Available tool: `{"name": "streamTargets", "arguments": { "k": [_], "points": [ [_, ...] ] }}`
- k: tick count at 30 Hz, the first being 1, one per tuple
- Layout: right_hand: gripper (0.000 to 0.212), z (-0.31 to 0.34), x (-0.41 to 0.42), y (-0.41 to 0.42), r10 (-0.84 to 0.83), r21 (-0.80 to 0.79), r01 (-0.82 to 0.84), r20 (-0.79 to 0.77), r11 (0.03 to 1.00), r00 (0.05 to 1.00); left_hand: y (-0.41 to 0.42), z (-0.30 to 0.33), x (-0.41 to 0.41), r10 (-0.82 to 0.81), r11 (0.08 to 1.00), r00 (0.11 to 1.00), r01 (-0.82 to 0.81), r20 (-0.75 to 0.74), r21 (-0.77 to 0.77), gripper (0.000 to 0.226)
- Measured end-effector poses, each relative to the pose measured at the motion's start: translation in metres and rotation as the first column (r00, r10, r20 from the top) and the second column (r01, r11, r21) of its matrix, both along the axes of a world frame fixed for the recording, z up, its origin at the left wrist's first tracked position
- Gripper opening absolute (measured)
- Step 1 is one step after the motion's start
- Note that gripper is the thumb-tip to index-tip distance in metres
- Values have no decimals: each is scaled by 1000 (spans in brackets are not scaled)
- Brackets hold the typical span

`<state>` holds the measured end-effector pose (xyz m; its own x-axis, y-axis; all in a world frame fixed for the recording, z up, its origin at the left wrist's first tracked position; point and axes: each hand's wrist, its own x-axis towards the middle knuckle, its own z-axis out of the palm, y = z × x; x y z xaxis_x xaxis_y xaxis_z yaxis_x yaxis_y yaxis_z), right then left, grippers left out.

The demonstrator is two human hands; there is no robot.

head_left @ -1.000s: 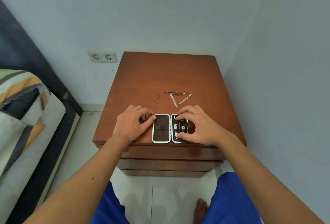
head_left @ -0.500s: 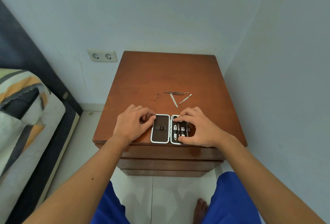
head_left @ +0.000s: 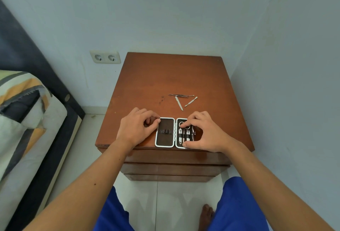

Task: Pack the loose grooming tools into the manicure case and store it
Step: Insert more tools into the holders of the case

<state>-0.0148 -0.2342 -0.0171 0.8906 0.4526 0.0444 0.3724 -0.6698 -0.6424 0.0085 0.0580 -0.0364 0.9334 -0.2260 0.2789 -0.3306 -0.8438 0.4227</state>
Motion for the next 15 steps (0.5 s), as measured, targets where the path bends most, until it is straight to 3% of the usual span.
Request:
{"name": "streamTargets", "arguments": {
  "k": [8,15],
  "points": [
    [55,3,-3,2,-21,-13,21,9,1000,1000,0,0,0,2,1000,1000,-2,8,1,13],
    [68,0,-3,4,-29,-43,29,-7,999,1000,0,0,-1,3,1000,1000,-3,5,-6,13]
  ]
}}
